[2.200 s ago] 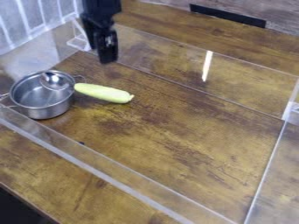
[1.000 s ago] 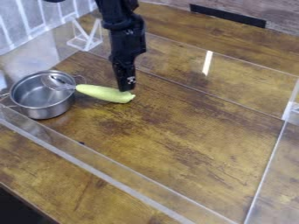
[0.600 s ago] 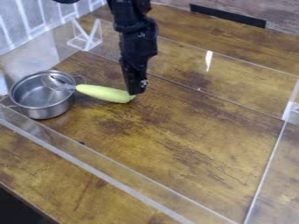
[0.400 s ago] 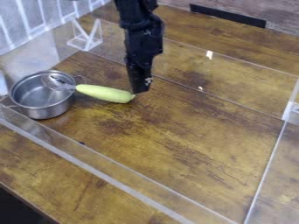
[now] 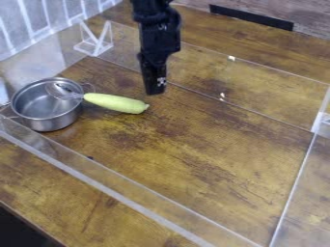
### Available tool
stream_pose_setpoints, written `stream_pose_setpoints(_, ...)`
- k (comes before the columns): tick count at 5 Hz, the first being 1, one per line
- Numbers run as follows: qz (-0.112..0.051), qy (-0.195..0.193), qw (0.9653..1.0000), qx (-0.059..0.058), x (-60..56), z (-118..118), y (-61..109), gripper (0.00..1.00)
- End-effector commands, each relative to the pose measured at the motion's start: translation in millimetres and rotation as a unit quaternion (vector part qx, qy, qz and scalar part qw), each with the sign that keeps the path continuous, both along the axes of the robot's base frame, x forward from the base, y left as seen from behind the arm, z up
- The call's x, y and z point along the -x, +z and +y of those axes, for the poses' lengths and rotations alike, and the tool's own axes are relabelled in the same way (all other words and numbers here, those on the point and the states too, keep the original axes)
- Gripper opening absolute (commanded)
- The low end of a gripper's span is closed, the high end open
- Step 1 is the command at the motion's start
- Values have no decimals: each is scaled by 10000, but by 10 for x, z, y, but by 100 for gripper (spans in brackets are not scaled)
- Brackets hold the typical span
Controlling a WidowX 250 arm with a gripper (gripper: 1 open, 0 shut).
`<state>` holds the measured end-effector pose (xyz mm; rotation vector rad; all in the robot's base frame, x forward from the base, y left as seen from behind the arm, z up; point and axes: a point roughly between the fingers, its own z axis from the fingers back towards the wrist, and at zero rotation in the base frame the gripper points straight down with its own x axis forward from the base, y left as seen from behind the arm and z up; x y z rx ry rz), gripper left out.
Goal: Move the green spoon to the left
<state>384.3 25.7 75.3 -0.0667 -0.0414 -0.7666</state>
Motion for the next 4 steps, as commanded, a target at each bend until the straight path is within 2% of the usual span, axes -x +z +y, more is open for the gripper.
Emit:
stream_pose_setpoints(1,-379,-300,9988,-26,-63,-41,282,0)
stream_pose_setpoints(3,-286,351,9990,35,129,-85,164,0)
stream_pose_setpoints(4,-320,365,9988,12,134,-70,145,0)
